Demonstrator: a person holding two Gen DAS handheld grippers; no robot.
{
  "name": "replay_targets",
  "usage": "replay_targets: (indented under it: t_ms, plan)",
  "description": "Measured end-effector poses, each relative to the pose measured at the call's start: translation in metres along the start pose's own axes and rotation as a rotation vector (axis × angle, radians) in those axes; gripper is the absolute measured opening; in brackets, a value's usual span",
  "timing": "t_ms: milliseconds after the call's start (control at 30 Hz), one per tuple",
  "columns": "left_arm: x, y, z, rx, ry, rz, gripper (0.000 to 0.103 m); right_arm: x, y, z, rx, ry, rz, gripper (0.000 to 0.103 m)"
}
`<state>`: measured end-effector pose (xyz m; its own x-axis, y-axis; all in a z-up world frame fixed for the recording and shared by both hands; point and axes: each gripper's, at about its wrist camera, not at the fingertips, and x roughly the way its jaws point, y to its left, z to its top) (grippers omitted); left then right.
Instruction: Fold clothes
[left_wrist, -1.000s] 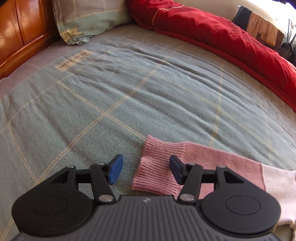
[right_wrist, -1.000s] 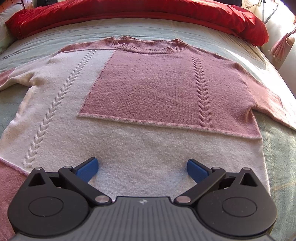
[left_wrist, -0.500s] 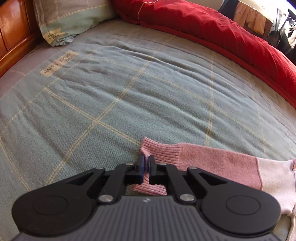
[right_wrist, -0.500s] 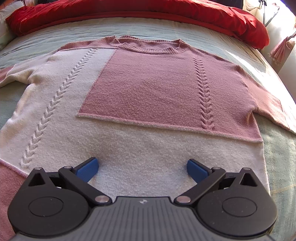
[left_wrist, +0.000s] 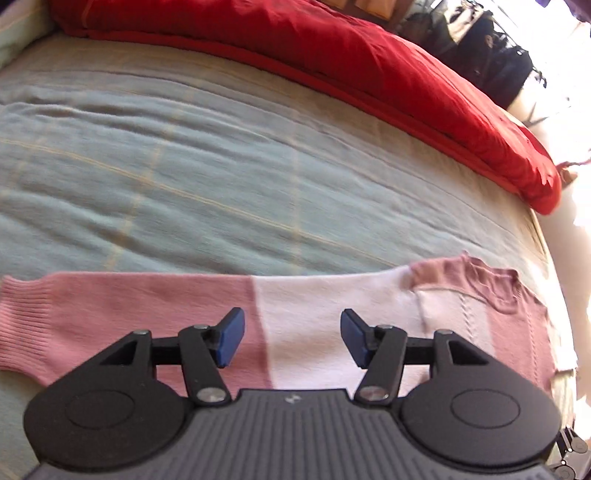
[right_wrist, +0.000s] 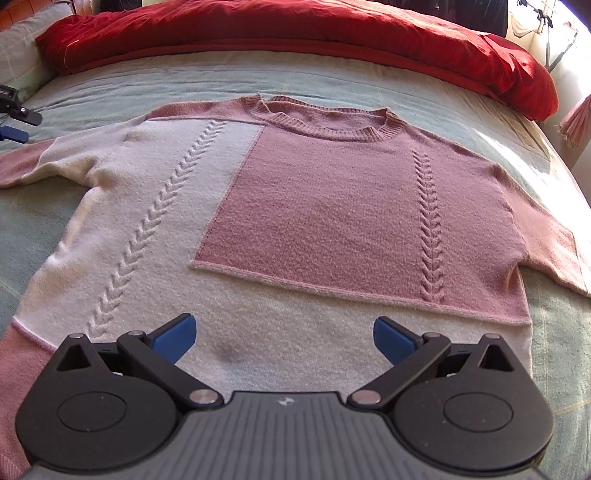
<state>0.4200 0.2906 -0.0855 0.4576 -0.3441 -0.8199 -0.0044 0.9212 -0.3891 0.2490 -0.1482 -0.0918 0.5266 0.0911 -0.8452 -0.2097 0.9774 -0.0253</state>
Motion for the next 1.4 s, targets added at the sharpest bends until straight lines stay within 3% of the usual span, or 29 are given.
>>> replay_targets:
  t_ms: [67, 133, 233, 367, 500, 667, 767, 833, 1033, 1200, 1333, 1400]
  plan:
    - [0.031, -0.025, -0.005, 0.034, 0.062, -0.019, 0.059, 0.000, 0.002, 0.008, -0.007, -0.019, 0.015, 0.103]
    - [0.054, -0.038, -0.011, 0.054, 0.091, 0.017, 0.059, 0.004, 0.002, 0.016, -0.009, -0.031, 0.039, 0.103]
    - [0.064, -0.042, -0.015, 0.071, 0.045, 0.080, 0.059, 0.017, -0.001, 0.037, -0.029, -0.071, 0.037, 0.103]
    - [0.061, -0.041, -0.003, 0.010, -0.029, 0.205, 0.057, 0.047, -0.009, 0.068, -0.009, -0.090, 0.032, 0.103]
    - [0.055, -0.065, 0.010, -0.033, -0.034, 0.142, 0.056, 0.095, -0.013, 0.088, 0.012, -0.029, 0.009, 0.103]
    - [0.083, -0.116, 0.009, 0.009, 0.016, -0.045, 0.062, 0.105, -0.012, 0.093, 0.022, -0.020, 0.016, 0.103]
    - [0.112, -0.131, 0.010, 0.010, 0.038, -0.022, 0.061, 0.105, -0.012, 0.094, 0.010, -0.013, 0.022, 0.103]
    - [0.125, -0.134, 0.016, -0.004, 0.036, -0.004, 0.067, 0.103, -0.013, 0.094, 0.003, -0.008, 0.035, 0.103]
    - [0.120, -0.138, 0.038, -0.060, 0.036, 0.020, 0.067, 0.076, -0.013, 0.086, 0.026, 0.018, 0.134, 0.103]
    - [0.109, -0.160, 0.032, -0.002, 0.000, -0.062, 0.072, 0.052, -0.003, 0.073, 0.050, 0.050, 0.251, 0.103]
    - [0.144, -0.162, 0.029, -0.007, 0.032, 0.007, 0.071, 0.043, 0.008, 0.064, 0.067, 0.087, 0.316, 0.103]
    - [0.146, -0.163, 0.026, -0.012, 0.010, 0.018, 0.071, 0.037, 0.010, 0.059, 0.072, 0.100, 0.345, 0.103]
